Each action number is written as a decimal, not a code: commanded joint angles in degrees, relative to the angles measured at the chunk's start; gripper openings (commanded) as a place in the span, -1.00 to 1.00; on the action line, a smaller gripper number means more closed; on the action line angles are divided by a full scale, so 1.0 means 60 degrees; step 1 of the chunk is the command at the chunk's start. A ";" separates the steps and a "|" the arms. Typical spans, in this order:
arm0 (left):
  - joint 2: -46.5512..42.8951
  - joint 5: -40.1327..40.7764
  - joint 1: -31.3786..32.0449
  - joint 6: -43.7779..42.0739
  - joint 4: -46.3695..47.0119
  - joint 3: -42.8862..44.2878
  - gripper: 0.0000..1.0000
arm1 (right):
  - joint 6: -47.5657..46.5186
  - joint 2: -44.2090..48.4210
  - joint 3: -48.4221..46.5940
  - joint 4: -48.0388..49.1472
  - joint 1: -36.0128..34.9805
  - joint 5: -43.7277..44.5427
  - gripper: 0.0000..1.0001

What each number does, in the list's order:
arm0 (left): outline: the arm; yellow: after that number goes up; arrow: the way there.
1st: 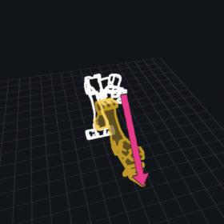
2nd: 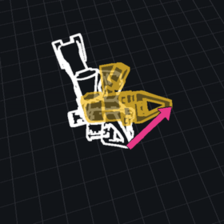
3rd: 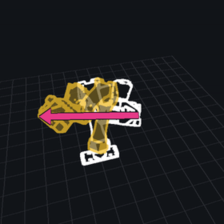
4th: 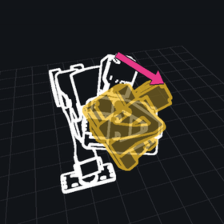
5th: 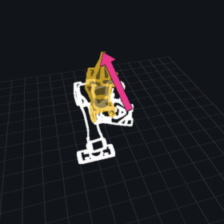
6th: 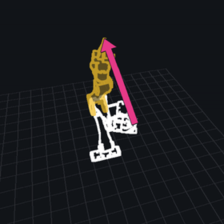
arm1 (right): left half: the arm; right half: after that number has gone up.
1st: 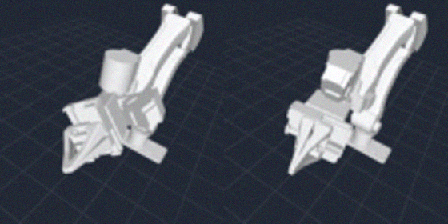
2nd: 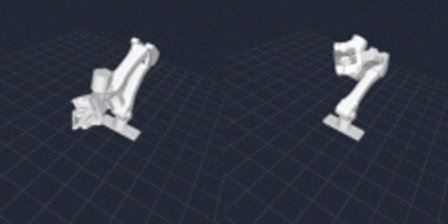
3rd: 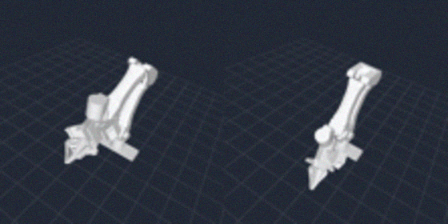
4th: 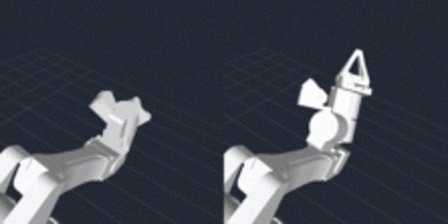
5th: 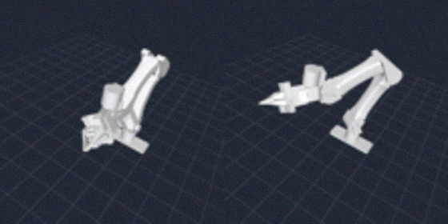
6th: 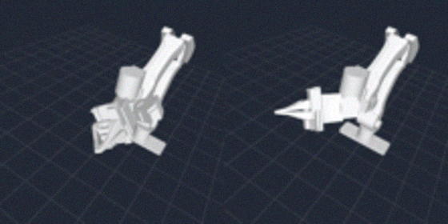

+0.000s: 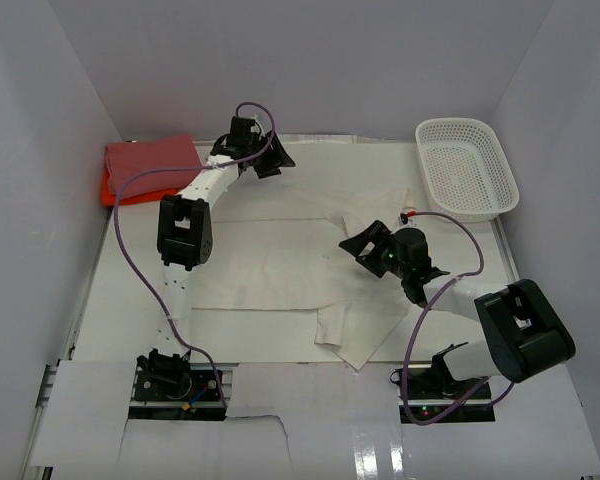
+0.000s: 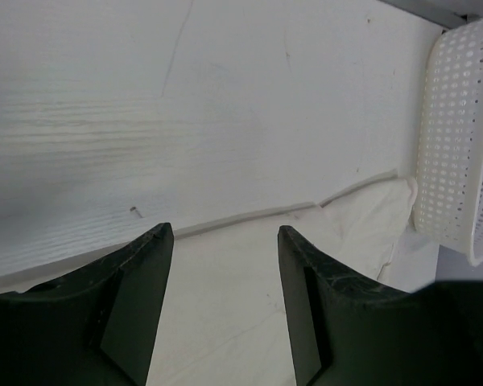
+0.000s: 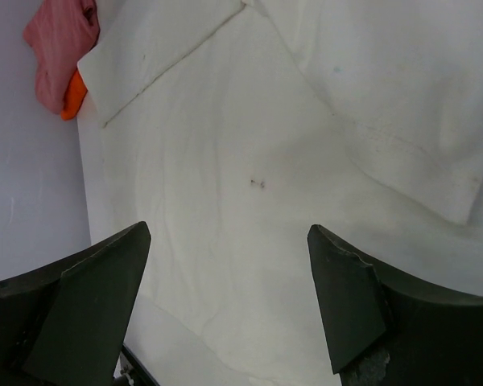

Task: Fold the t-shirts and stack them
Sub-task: Fold the flattened tshirt in 1/3 of the way

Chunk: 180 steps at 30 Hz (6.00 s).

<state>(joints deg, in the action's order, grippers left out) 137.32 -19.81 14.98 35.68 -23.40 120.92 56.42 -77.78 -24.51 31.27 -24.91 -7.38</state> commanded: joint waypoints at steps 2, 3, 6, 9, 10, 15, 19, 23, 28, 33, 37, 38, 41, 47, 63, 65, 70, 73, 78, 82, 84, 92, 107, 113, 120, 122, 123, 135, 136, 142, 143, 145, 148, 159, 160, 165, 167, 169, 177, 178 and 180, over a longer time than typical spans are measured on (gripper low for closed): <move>0.0738 -0.1471 0.0344 0.0469 0.0032 0.1523 0.30 | 0.0908 -0.0425 0.0305 0.1423 -0.0228 0.0672 0.71; 0.0887 -0.1720 0.0432 0.0498 0.0076 0.1758 0.30 | 0.1039 -0.0455 0.0335 0.1468 -0.0272 0.0861 0.71; 0.1123 -0.2175 0.0535 0.0776 0.0513 0.2170 0.30 | 0.1186 -0.0455 0.0598 0.1688 -0.0331 0.1097 0.71; 0.1064 -0.2702 0.0637 0.1157 0.1157 0.1863 0.30 | 0.1289 -0.0455 0.0789 0.1937 -0.0361 0.1505 0.71; 0.1064 -0.2994 0.0696 0.1259 0.1291 0.1805 0.30 | 0.1275 -0.0469 0.0775 0.1966 -0.0375 0.1682 0.71; 0.1137 -0.3874 0.0944 0.2196 0.2329 0.1439 0.29 | 0.1216 -0.0587 0.0731 0.1967 -0.0390 0.2093 0.70; 0.1254 -0.4329 0.1149 0.2666 0.2669 0.1423 0.29 | 0.1201 -0.0894 0.0498 0.2142 -0.0390 0.2211 0.70; 0.1313 -0.4695 0.1194 0.3119 0.2990 0.1132 0.28 | 0.1245 -0.1347 0.0292 0.2303 -0.0390 0.2342 0.70; 0.1226 -0.5047 0.1296 0.3355 0.3416 0.0414 0.25 | 0.1129 -0.1641 0.0043 0.2406 -0.0390 0.2606 0.69; 0.1210 -0.5106 0.1516 0.3208 0.3416 0.0062 0.25 | 0.0996 -0.1949 -0.0308 0.2406 -0.0390 0.2694 0.69; 0.1415 -0.5179 0.1604 0.3135 0.3416 -0.0027 0.24 | 0.0953 -0.2066 -0.0441 0.2421 -0.0390 0.2796 0.69; 0.1445 -0.5179 0.1619 0.3092 0.3416 -0.0056 0.24 | 0.0953 -0.2095 -0.0455 0.2421 -0.0376 0.2826 0.69; 0.1591 -0.5208 0.1619 0.3062 0.3474 -0.0290 0.23 | 0.0836 -0.2154 -0.0543 0.2421 -0.0390 0.2987 0.69; 0.1621 -0.4917 0.1634 0.2916 0.3635 -0.0919 0.22 | 0.0718 -0.2520 -0.0748 0.2816 -0.0390 0.3207 0.70; 0.1255 -0.4227 0.1546 0.2754 0.3343 -0.1462 0.22 | 0.0205 -0.3706 -0.1114 0.4691 -0.0405 0.3544 0.74; 0.1123 -0.4271 0.1546 0.2813 0.3372 -0.1521 0.23 | 0.0074 -0.3911 -0.1188 0.4953 -0.0405 0.3471 0.74; 0.0947 -0.4417 0.1531 0.2988 0.3387 -0.1638 0.23 | 0.0000 -0.4380 -0.1539 0.5292 -0.0405 0.3178 0.74; 0.0859 -0.4418 0.1502 0.3018 0.3402 -0.1668 0.22 | 0.0132 -0.4556 -0.1671 0.5350 -0.0434 0.2973 0.73; 0.0830 -0.4505 0.1429 0.3105 0.3416 -0.1682 0.23 | 0.0673 -0.4776 -0.1774 0.5452 -0.0449 0.2461 0.37; 0.0815 -0.4608 0.1370 0.3179 0.3489 -0.1711 0.22 | 0.1316 -0.4835 -0.1759 0.5439 -0.0449 0.2080 0.14; 0.0786 -0.4695 0.1326 0.3267 0.3562 -0.1726 0.22 | 0.1596 -0.4806 -0.1730 0.5409 -0.0449 0.1802 0.20; 0.0522 -0.5091 0.1077 0.3691 0.3797 -0.1785 0.22 | 0.3352 -0.4937 -0.1232 0.6520 -0.0200 0.0704 -0.37; 0.0610 -0.5370 0.0857 0.3721 0.3665 -0.1638 0.22 | 0.5142 -0.4002 0.0510 0.7226 0.0327 -0.0338 -0.66; 0.0625 -0.5340 0.0857 0.3633 0.3578 -0.1638 0.22 | 0.5492 -0.3502 0.0877 0.7444 0.0796 -0.0601 -0.66; 0.0669 -0.5326 0.0857 0.3531 0.3460 -0.1580 0.22 | 0.6475 -0.4234 0.0424 0.8689 0.1104 -0.1231 -0.50; 0.0669 -0.5311 0.0843 0.3487 0.3431 -0.1551 0.22 | 0.6140 -0.4133 0.0263 0.8110 0.1104 -0.1640 -0.29; 0.0669 -0.5311 0.0828 0.3487 0.3402 -0.1550 0.23 | 0.5427 -0.4016 0.0074 0.7626 0.1119 -0.1758 -0.15; 0.0669 -0.5370 0.0755 0.3516 0.3431 -0.1506 0.23 | -0.0598 -0.1716 -0.0455 0.2147 0.0753 0.0493 0.30; 0.0669 -0.5370 0.0755 0.3530 0.3431 -0.1521 0.23 | -0.0963 -0.1555 -0.0528 0.1968 0.0695 0.0657 0.31; 0.0669 -0.5399 0.0740 0.3545 0.3460 -0.1536 0.23 | -0.1742 -0.1012 -0.0529 0.1278 0.0006 0.1800 0.31; 0.0654 -0.5399 0.0740 0.3531 0.3460 -0.1550 0.23 | -0.1815 -0.0968 -0.0500 0.1235 -0.0212 0.1873 0.31; 0.0639 -0.5399 0.0740 0.3560 0.3475 -0.1565 0.23 | -0.1976 -0.0793 -0.0456 0.1089 -0.0636 0.2166 0.31; 0.0669 -0.5428 0.0740 0.3575 0.3504 -0.1565 0.23 | -0.2079 -0.0660 -0.0368 0.1000 -0.1034 0.2679 0.31; 0.0566 -0.5472 0.0682 0.3633 0.3592 -0.1668 0.23 | -0.2519 -0.1772 -0.0836 0.1160 -0.1708 0.3017 0.30; 0.0566 -0.5487 0.0682 0.3633 0.3607 -0.1668 0.23 | -0.2490 -0.1831 -0.0909 0.1176 -0.1752 0.3017 0.30; 0.0580 -0.5487 0.0652 0.3633 0.3621 -0.1712 0.23 | -0.2417 -0.2373 -0.1247 0.1278 -0.1796 0.3221 0.30; 0.0566 -0.5501 0.0652 0.3677 0.3650 -0.1726 0.23 | -0.2344 -0.2534 -0.1422 0.1307 -0.1811 0.3425 0.30; 0.0552 -0.5501 0.0652 0.3677 0.3680 -0.1770 0.23 | -0.2285 -0.2608 -0.1553 0.1439 -0.1840 0.3573 0.29; 0.0508 -0.5516 0.0638 0.3677 0.3738 -0.1843 0.23 | -0.2797 -0.3369 -0.2563 0.1527 -0.1943 0.4335 0.25; 0.0508 -0.5531 0.0638 0.3692 0.3753 -0.1858 0.23 | -0.2899 -0.3428 -0.2652 0.1585 -0.1943 0.4349 0.25; 0.0508 -0.5560 0.0638 0.3706 0.3782 -0.1843 0.23 | -0.3206 -0.3633 -0.2944 0.1688 -0.1943 0.4437 0.25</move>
<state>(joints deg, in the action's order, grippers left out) 146.34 -51.90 19.18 57.95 -1.87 110.13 40.82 -98.52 -38.85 37.78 -36.21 15.66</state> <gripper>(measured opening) 0.615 0.628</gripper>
